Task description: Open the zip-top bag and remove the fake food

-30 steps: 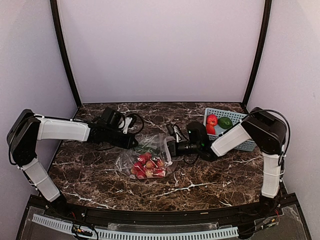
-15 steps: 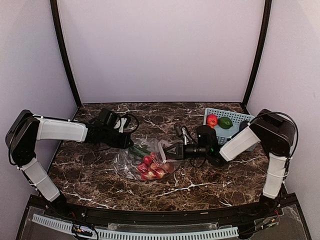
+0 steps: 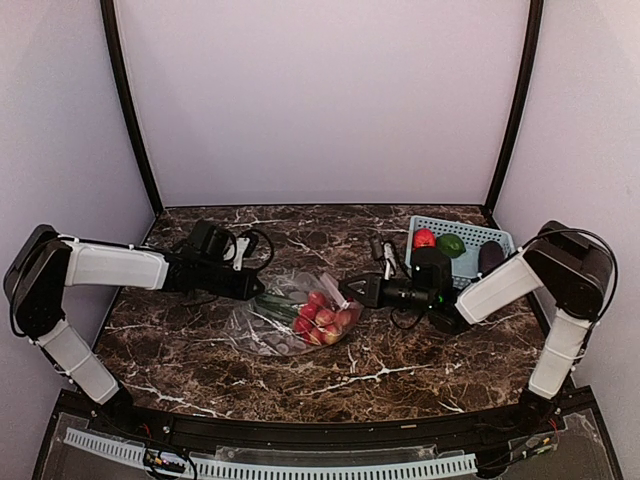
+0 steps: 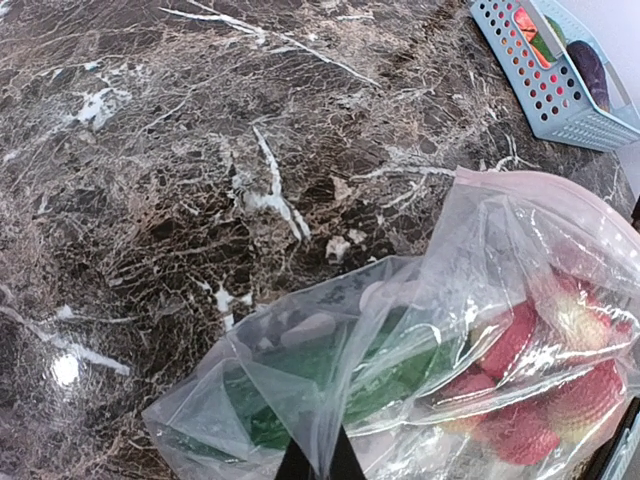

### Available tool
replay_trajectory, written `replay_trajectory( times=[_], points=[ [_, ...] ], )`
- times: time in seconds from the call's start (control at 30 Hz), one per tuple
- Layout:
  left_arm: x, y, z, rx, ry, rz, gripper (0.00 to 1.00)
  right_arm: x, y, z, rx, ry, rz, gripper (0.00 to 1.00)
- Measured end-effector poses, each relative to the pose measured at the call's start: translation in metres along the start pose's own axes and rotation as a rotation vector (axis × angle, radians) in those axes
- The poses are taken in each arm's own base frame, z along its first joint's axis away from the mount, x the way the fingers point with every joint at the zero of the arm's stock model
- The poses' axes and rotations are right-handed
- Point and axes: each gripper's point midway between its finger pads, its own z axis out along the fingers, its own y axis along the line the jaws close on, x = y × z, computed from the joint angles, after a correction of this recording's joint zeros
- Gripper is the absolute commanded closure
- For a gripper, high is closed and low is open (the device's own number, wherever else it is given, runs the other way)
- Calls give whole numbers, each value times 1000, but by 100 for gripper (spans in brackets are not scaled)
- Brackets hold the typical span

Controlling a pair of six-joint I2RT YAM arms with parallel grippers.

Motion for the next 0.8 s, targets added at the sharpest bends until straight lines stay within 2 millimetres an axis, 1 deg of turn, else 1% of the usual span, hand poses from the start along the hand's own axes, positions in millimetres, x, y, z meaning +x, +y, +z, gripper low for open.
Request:
replay_trajectory(
  times=[0.17, 0.37, 0.43, 0.57, 0.7, 0.8],
  points=[
    [2, -5, -3, 37, -7, 30, 99, -16, 1, 3, 19, -44, -20, 100],
    [0, -10, -8, 57, -17, 76, 99, -52, 16, 13, -12, -114, -64, 100],
    [-1, -10, -9, 56, -22, 88, 99, -59, 17, 13, -7, -131, -75, 100],
    [0, -10, -12, 52, -28, 104, 99, -62, 4, 7, 47, -135, -72, 100],
    [4, -8, -13, 49, -26, 116, 99, -71, -10, -11, 100, -163, -66, 100],
    [5, -6, -16, 40, -30, 131, 99, -78, -15, -18, 121, -181, -71, 100]
  ],
)
